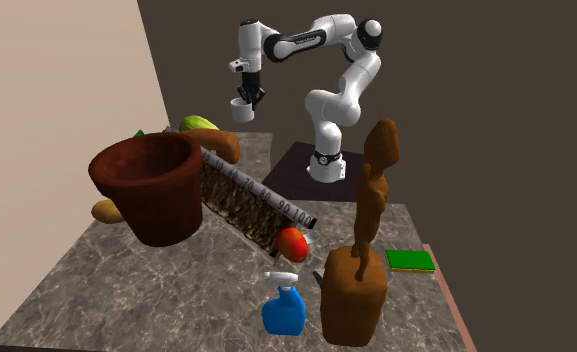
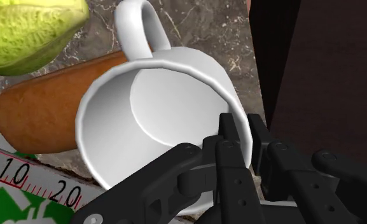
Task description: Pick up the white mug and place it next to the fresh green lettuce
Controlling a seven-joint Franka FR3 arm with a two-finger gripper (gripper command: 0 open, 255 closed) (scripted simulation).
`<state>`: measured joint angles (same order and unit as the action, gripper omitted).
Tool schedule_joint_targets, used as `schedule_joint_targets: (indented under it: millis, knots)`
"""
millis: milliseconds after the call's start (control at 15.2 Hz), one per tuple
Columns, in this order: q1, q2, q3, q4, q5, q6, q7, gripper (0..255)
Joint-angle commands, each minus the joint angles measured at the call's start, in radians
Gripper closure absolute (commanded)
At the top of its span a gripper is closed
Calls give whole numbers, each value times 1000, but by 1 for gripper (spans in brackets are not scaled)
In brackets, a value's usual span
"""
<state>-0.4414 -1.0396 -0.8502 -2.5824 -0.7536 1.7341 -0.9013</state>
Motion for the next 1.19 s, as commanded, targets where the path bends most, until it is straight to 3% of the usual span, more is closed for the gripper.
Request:
schedule_joint_targets:
  millis: [0, 330, 594, 1122]
  knots:
    - [8, 23, -52, 54, -25, 2, -52, 255]
    - [69, 94, -189, 197, -68, 23, -159, 255]
    - [157, 150, -323, 344, -90, 35, -252, 255]
    - [170, 146, -403, 281, -148, 120, -230, 255]
